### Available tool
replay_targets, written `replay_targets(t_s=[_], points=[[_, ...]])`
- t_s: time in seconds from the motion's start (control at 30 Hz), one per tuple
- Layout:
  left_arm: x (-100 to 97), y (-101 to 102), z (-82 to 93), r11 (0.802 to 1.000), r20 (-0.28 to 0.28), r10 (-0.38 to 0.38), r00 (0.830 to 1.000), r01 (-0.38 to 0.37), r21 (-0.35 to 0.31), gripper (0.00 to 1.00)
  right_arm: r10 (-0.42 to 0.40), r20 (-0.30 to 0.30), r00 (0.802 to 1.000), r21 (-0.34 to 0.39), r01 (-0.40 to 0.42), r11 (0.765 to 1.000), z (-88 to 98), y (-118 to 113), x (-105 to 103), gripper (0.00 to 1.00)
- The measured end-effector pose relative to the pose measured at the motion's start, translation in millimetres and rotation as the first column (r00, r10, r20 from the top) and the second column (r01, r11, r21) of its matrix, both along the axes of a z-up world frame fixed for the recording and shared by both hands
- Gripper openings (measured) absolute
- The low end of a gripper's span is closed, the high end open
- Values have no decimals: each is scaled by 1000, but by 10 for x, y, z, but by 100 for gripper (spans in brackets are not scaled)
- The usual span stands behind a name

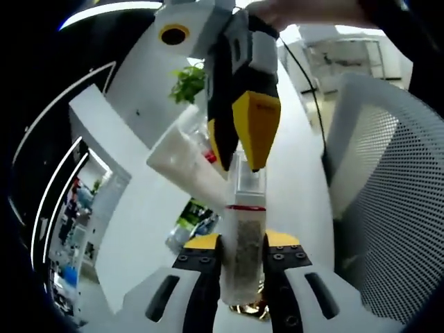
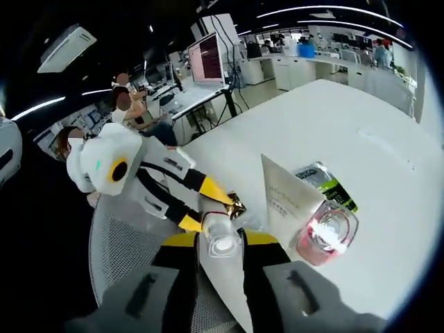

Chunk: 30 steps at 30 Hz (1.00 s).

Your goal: Arrange the skincare products in the storage area until every visible bottle or jar stands upright without overlapping.

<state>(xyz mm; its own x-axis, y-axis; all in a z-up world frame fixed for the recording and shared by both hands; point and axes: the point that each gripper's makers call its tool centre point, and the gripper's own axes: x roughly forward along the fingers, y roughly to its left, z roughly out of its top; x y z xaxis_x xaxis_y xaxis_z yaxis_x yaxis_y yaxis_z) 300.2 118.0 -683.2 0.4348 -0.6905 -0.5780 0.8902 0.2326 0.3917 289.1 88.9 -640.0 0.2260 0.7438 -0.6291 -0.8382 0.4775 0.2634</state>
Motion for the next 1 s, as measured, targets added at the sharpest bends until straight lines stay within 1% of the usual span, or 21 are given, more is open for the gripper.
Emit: replay_targets(t_s=[0.07,0.13,0.17,0.27,0.33,0.37,0.4,0.43,0.47,0.5,0.63,0.7,0.73,0.77,0.8,0.83,0.87,0.9,0.93,0.97,1.0], points=[[11,6,13,999,-37,20,999,-21,-44,18,-29,2,1000,12,29,1000,-11,-42,8,24],[30,33,10,999,-46,24,999,-26,-42,18,-50,-1,999,27,50,998,-32,-74,7,24],[33,34,17,998,-62,32,998,-36,-60,18,-71,-22,997,54,72,996,-40,-79,-11,25],[9,9,67,989,-129,33,991,-51,-136,18,-122,-11,992,107,123,987,-37,-92,-2,24],[-4,-19,121,978,-178,32,984,-67,-196,18,-128,-1,992,128,128,983,-40,-85,-17,24],[-4,-22,131,976,-184,32,982,-70,-204,18,-135,-10,991,145,135,980,-37,-74,-21,24],[-15,-42,165,968,-214,27,977,-79,-238,18,-160,-3,987,172,158,972,-19,-66,7,24],[-20,-56,190,961,-234,23,972,-86,-263,18,-160,3,987,185,157,970,-10,-63,9,25],[-23,-58,203,957,-247,18,969,-88,-276,18,-172,-1,985,204,168,964,4,-58,17,25],[-36,-73,230,948,-272,8,962,-94,-304,18,-200,2,980,238,194,952,42,-53,54,24],[-59,-96,302,918,-339,-15,941,-122,-377,18,-199,20,980,317,183,931,138,-20,57,24],[-55,-86,323,910,-349,-21,937,-126,-394,18,-206,35,978,326,184,927,142,-19,61,25],[-73,-94,332,905,-367,-29,930,-132,-405,18,-206,34,978,336,182,924,149,-12,59,25],[-74,-101,354,894,-381,-34,924,-143,-425,18,-217,22,976,383,193,903,198,18,72,26],[-77,-105,373,883,-397,-41,917,-153,-443,18,-220,18,975,405,195,893,224,28,76,26],[-105,-110,392,872,-429,-64,901,-158,-464,17,-215,5,977,433,191,881,255,42,65,26],[-95,-108,424,857,-436,-72,897,-169,-487,18,-225,7,974,456,197,868,285,42,82,26],[-124,-114,433,853,-451,-90,888,-165,-495,18,-214,9,977,466,185,865,302,54,70,27],[-139,-121,454,842,-467,-103,878,-173,-511,18,-210,3,978,489,182,853,340,73,66,27],[-146,-126,467,835,-473,-112,874,-175,-522,18,-214,2,977,510,183,840,379,87,73,27],[-177,-138,477,829,-489,-131,863,-175,-531,18,-212,-6,977,524,184,832,403,98,73,27]])
